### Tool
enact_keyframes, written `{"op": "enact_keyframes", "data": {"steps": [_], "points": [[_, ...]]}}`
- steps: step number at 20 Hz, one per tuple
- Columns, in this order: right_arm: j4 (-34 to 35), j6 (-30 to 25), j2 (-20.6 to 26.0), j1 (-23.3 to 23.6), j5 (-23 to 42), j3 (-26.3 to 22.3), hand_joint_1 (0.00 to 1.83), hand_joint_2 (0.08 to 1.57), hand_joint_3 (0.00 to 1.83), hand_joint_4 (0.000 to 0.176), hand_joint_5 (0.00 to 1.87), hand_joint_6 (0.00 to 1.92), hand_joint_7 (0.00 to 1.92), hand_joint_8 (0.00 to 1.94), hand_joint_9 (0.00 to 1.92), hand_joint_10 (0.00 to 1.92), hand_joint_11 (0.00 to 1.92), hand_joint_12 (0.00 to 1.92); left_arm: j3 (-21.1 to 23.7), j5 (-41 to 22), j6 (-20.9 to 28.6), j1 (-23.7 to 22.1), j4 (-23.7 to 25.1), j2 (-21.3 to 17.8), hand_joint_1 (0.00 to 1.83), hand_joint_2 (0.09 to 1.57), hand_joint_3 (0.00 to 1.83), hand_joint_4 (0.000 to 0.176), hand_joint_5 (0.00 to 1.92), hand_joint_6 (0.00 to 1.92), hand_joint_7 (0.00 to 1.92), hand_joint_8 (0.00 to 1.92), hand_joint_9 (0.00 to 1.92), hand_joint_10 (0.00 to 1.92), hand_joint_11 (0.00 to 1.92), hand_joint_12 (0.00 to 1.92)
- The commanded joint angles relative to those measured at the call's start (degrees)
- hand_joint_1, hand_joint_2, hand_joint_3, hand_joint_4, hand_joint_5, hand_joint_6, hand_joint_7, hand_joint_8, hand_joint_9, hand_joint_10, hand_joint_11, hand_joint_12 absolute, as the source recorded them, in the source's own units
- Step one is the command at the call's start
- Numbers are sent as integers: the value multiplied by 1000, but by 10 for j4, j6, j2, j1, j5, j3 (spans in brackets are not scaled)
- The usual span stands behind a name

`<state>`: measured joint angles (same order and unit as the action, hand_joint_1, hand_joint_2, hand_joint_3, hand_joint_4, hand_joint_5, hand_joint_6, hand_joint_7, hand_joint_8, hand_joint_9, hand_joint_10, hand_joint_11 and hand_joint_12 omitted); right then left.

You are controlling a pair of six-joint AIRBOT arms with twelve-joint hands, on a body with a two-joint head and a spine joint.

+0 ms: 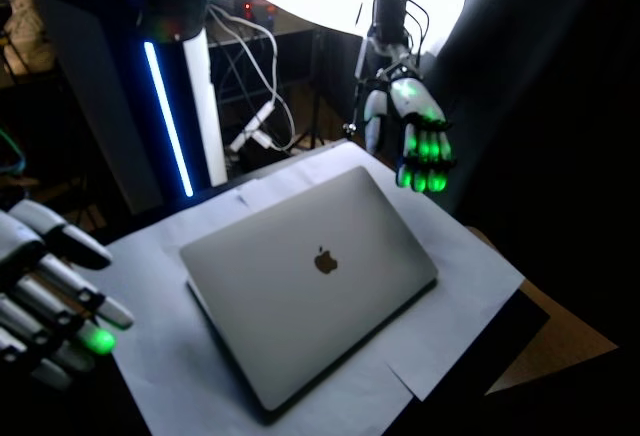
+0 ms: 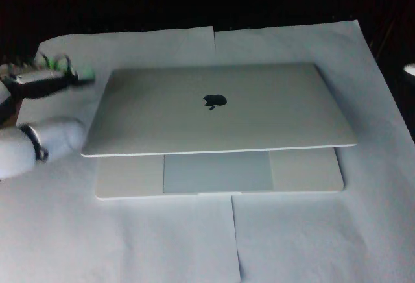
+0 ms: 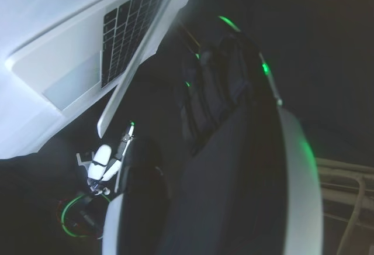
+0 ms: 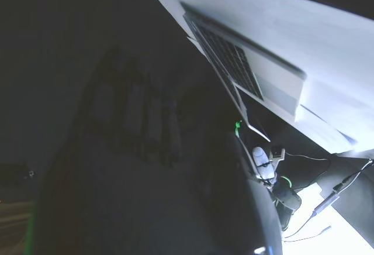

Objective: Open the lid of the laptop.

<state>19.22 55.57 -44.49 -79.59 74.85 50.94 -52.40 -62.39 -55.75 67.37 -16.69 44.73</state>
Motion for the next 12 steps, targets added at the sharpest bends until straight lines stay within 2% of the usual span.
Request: {"op": "enact_keyframes", "data": {"steps": [1, 2, 3, 4, 6, 8, 9, 10, 12], "points": [[-1, -1, 1, 1, 67, 3, 0, 1199, 0, 134, 156, 0, 76, 14, 3, 0, 0, 0, -4, -65, 4, -6, 2, 1, 31, 904, 15, 176, 0, 0, 0, 0, 0, 0, 0, 0], [-3, -1, 1, 1, 62, 3, 0, 1179, 0, 118, 172, 8, 63, 5, 0, 0, 0, 0, -6, -64, 10, -6, 4, 2, 38, 899, 9, 176, 0, 0, 0, 0, 0, 0, 0, 0], [-5, -1, 0, 1, 58, 3, 0, 1177, 0, 139, 173, 6, 46, 0, 0, 0, 0, 0, -9, -64, 22, -6, 8, 4, 74, 909, 10, 176, 0, 0, 0, 0, 0, 0, 0, 0], [-7, -1, 0, 1, 57, 3, 0, 1171, 0, 175, 168, 4, 50, 2, 0, 0, 0, 0, -10, -65, 29, -6, 12, 4, 89, 904, 6, 176, 0, 0, 0, 0, 0, 0, 0, 0], [-14, -1, 0, 1, 53, 3, 0, 1187, 0, 176, 138, 1, 26, 0, 0, 0, 0, 0, -10, -65, 29, -6, 14, 5, 154, 877, 0, 176, 0, 0, 0, 0, 0, 0, 0, 0], [-27, -1, -1, 2, 41, 3, 0, 1196, 1, 176, 168, 9, 54, 8, 0, 0, 0, 0, -10, -65, 34, -8, 22, 5, 311, 861, 0, 176, 0, 0, 0, 0, 0, 0, 0, 0], [-32, -1, -1, 3, 36, 3, 0, 1206, 5, 176, 163, 6, 50, 5, 0, 0, 0, 0, -10, -65, 39, -10, 29, 6, 310, 853, 0, 176, 0, 0, 0, 0, 0, 0, 0, 0], [-39, -1, -3, 4, 29, 3, 0, 1201, 2, 176, 173, 8, 73, 12, 20, 7, 12, 5, -10, -65, 44, -12, 40, 7, 447, 850, 0, 176, 0, 0, 0, 0, 0, 0, 0, 0], [-47, -1, -6, 6, 22, 3, 0, 1196, 0, 176, 193, 12, 82, 10, 27, 7, 22, 9, -10, -58, 45, -19, 50, 12, 458, 838, 0, 176, 0, 0, 0, 0, 0, 0, 0, 0]]}}
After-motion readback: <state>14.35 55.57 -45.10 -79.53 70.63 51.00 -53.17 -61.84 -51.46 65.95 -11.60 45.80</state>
